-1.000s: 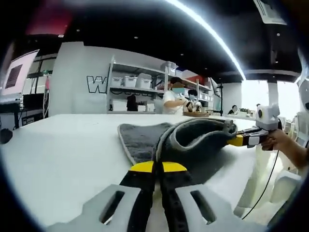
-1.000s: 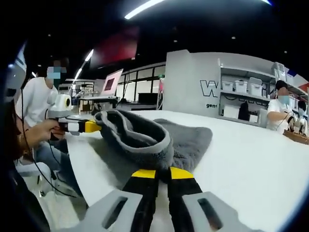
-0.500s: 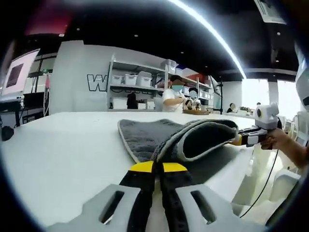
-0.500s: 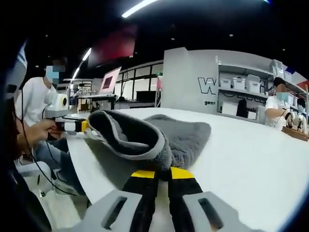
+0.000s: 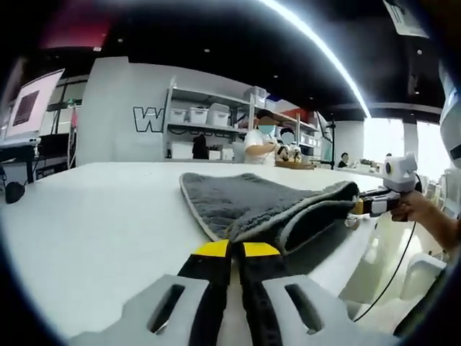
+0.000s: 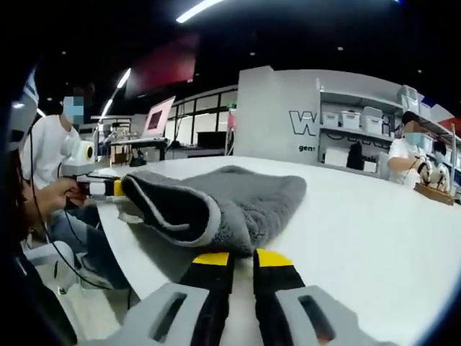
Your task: Open the folded towel by lifting each exposed corner and separating the folded layers until the towel lies flat within the target outline without major curled edges
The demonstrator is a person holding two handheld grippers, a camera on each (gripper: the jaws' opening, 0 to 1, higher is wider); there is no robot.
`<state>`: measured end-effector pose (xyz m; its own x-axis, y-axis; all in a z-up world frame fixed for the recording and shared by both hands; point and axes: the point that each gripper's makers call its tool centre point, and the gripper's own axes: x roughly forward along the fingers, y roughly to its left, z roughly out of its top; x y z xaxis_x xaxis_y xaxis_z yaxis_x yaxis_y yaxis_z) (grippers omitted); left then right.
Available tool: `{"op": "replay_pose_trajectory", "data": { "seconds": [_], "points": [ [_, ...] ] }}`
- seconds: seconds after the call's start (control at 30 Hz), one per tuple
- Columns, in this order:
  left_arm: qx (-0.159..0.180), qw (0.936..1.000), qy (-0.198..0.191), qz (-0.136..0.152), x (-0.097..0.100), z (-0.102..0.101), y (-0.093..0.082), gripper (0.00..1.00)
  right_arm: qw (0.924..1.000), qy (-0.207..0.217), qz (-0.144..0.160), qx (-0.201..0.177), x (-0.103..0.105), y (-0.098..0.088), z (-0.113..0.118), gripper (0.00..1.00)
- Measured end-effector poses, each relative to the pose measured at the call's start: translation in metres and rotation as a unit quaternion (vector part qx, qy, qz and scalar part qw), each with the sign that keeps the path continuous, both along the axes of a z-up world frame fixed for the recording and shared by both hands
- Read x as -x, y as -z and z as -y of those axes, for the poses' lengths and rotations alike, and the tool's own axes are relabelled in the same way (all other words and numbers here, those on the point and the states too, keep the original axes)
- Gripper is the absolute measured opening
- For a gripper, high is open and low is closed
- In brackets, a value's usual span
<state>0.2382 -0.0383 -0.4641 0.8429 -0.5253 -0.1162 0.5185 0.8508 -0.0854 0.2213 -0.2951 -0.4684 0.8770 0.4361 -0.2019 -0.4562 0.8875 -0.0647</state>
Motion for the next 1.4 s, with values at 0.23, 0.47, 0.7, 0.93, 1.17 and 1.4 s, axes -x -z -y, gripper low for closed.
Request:
{"op": "replay_pose_trajectory", "data": {
  "seconds": [0.23, 0.47, 0.7, 0.93, 1.17, 1.4],
  "points": [
    [0.008, 0.9999, -0.008, 0.0, 0.001, -0.01, -0.003, 0.02, 0.999, 0.04, 0.018, -0.006, -0.001, -0.01, 0.021, 0.0],
    [0.01, 0.9999, -0.011, 0.0, 0.002, -0.011, -0.003, 0.02, 0.9989, 0.038, 0.025, -0.005, -0.001, -0.017, 0.022, 0.0],
    [-0.002, 0.9999, -0.015, -0.004, 0.008, -0.018, -0.001, 0.0, 0.999, 0.034, 0.027, -0.008, -0.002, -0.017, 0.018, 0.0],
    [0.04, 0.9991, -0.014, -0.006, 0.01, -0.023, -0.013, 0.0, 0.9992, 0.028, 0.029, -0.007, -0.004, -0.021, 0.015, 0.0],
    [0.068, 0.9976, -0.005, -0.012, 0.012, -0.02, -0.02, 0.0, 0.9992, 0.02, 0.034, 0.0, -0.005, -0.03, 0.012, 0.0],
    [0.067, 0.9977, -0.006, -0.007, 0.013, -0.022, -0.022, 0.09, 0.999, 0.011, 0.043, 0.01, -0.007, -0.043, 0.011, 0.04]
  ]
}}
